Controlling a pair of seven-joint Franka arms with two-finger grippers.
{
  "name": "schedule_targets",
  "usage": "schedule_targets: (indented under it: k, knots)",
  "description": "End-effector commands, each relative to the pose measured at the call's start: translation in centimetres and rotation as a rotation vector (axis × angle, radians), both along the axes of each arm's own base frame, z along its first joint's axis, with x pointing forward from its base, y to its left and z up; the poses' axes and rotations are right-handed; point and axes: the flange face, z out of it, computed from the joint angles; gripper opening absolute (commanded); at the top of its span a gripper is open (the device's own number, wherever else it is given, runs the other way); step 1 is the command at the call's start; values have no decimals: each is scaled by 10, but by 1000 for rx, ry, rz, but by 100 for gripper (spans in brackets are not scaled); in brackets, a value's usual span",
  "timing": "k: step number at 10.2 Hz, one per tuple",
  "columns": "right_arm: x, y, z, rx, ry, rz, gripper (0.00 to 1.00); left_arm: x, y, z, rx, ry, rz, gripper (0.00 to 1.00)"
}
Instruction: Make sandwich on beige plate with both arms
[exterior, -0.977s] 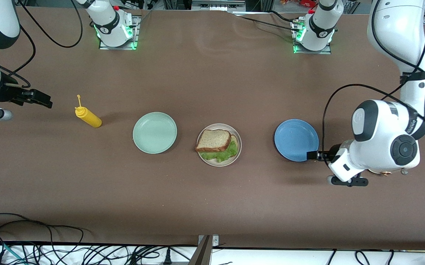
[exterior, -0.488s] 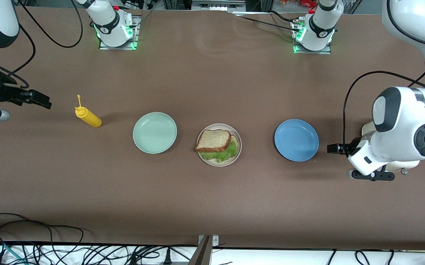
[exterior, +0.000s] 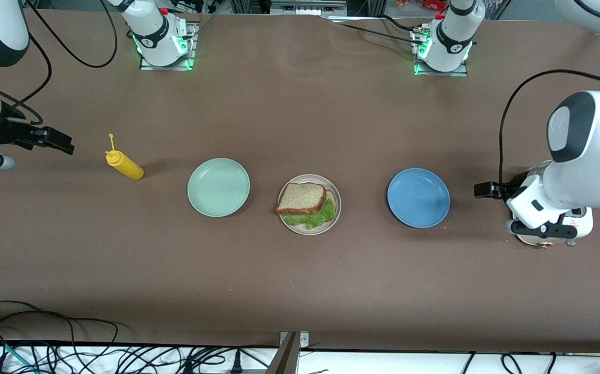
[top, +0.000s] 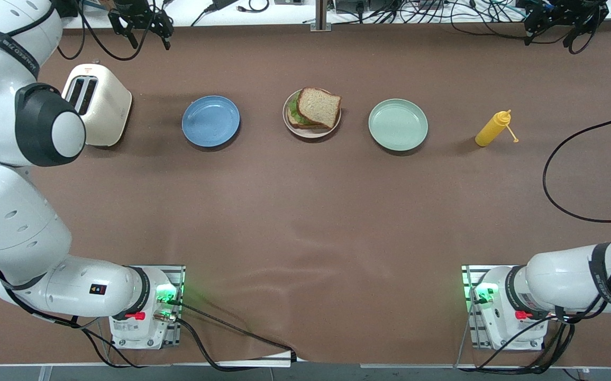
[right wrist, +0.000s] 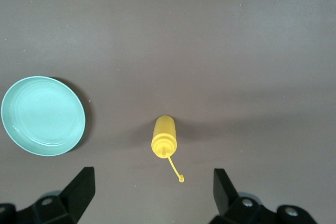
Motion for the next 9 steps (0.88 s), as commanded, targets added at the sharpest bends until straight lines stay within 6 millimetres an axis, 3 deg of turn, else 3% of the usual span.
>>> schedule_targets:
  k: [1, 7, 9]
  knots:
    - [3, 3, 6, -9, -10, -7, 100, -29, 9, 50, 65, 5, -37, 100]
    - [4, 3, 5, -7, -9, -9, 100, -75, 21, 121, 62, 15, -14, 100]
    - [4, 3, 5, -7, -9, -10, 100, -72, 22, 121, 64, -7, 4, 100]
